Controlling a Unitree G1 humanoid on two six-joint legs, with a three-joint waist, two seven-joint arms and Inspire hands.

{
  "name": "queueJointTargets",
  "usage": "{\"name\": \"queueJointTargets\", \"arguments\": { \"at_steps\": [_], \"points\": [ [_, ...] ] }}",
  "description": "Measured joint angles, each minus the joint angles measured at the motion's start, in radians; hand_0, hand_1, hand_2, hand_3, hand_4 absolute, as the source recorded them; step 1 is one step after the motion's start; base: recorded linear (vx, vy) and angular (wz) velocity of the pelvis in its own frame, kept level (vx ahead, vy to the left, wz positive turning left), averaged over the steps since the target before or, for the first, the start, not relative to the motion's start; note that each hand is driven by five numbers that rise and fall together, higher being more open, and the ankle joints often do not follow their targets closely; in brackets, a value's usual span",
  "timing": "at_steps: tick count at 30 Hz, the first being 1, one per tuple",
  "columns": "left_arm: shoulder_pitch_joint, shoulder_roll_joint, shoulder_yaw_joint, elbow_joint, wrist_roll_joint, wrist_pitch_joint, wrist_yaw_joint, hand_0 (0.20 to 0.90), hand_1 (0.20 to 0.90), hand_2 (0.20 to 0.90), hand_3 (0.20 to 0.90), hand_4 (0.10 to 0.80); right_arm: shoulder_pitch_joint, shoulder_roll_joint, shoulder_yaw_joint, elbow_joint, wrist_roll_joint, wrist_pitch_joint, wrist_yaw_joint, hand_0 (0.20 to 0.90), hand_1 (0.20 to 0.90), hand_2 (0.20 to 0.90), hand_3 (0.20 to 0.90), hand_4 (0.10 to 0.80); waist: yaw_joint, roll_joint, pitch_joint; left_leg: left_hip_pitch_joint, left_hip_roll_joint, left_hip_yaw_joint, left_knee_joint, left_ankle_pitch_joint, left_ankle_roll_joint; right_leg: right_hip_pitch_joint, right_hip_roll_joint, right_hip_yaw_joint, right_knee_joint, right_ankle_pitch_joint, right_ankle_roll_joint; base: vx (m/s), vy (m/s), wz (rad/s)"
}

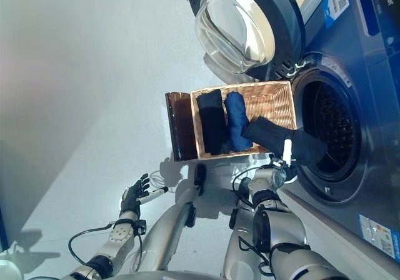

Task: Pick up the clothes and place them into the washing machine

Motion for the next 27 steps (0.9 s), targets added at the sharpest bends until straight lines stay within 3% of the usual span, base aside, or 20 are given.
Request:
{"name": "queueJointTargets", "arguments": {
  "at_steps": [6,13,19,21,24,25,26,27],
  "points": [
    [0.028,-0.019,-0.012,-0.001,-0.013,-0.001,-0.034,0.9,0.9,0.9,0.9,0.8,-0.058,-0.054,-0.067,-0.03,0.075,-0.05,0.023,0.2,0.2,0.2,0.2,0.3,0.011,0.074,-0.024,0.0,-0.018,0.016,-0.013,0.005,-0.003,-0.007,-0.018,0.016,-0.016,0.01,0.017,0.004,0.073,-0.05],
    [0.034,-0.024,-0.042,-0.005,-0.017,-0.019,-0.061,0.9,0.9,0.9,0.9,0.8,-0.169,-0.215,-0.091,-0.031,0.077,-0.063,0.008,0.2,0.2,0.2,0.2,0.3,0.032,0.156,-0.031,0.004,-0.033,0.044,-0.029,0.016,-0.002,-0.021,-0.033,0.054,-0.028,0.023,0.037,0.014,0.071,-0.11],
    [0.043,-0.024,-0.049,-0.024,-0.017,-0.041,-0.073,0.9,0.9,0.9,0.9,0.8,-0.302,-0.447,-0.091,-0.059,-0.054,-0.073,-0.133,0.2,0.2,0.2,0.2,0.3,0.053,0.23,-0.044,0.008,-0.058,0.052,-0.056,0.02,-0.003,-0.053,-0.055,0.097,-0.024,0.028,0.056,0.008,0.073,-0.14],
    [0.054,-0.019,-0.047,-0.033,-0.017,-0.043,-0.072,0.9,0.9,0.9,0.9,0.8,-0.324,-0.506,-0.079,-0.127,-0.108,-0.069,-0.163,0.2,0.2,0.2,0.2,0.3,0.052,0.24,-0.044,0.003,-0.067,0.067,-0.064,0.02,-0.003,-0.076,-0.061,0.124,-0.019,0.031,0.064,-0.005,0.061,-0.26],
    [0.068,-0.017,-0.042,-0.048,-0.017,-0.05,-0.072,0.9,0.9,0.9,0.9,0.8,-0.337,-0.538,-0.03,-0.17,-0.168,-0.071,-0.207,0.2,0.2,0.2,0.2,0.3,0.05,0.249,-0.044,-0.022,-0.079,0.074,-0.072,0.021,-0.003,-0.12,-0.067,0.157,-0.017,0.037,0.078,-0.029,0.03,-0.24],
    [0.068,-0.017,-0.042,-0.048,-0.018,-0.051,-0.07,0.9,0.9,0.9,0.9,0.8,-0.349,-0.539,-0.03,-0.191,-0.176,-0.072,-0.23,0.321,0.321,0.321,0.321,0.386,0.047,0.252,-0.043,-0.027,-0.081,0.077,-0.072,0.021,-0.002,-0.127,-0.068,0.164,-0.02,0.038,0.08,0.025,0.018,-0.18],
    [0.068,-0.017,-0.044,-0.048,-0.018,-0.051,-0.07,0.9,0.9,0.9,0.9,0.8,-0.361,-0.539,-0.027,-0.197,-0.199,-0.073,-0.256,0.9,0.9,0.9,0.9,0.8,0.045,0.253,-0.042,-0.03,-0.083,0.081,-0.072,0.023,0.0,-0.132,-0.069,0.172,-0.023,0.042,0.086,-0.019,0.013,-0.15],
    [0.067,-0.017,-0.043,-0.049,-0.018,-0.055,-0.07,0.9,0.9,0.9,0.9,0.8,-0.365,-0.541,-0.019,-0.204,-0.219,-0.076,-0.27,0.9,0.9,0.9,0.9,0.8,0.043,0.253,-0.042,-0.032,-0.084,0.085,-0.072,0.023,0.0,-0.136,-0.069,0.178,-0.022,0.043,0.088,0.0,-0.005,-0.13]
  ]
}}
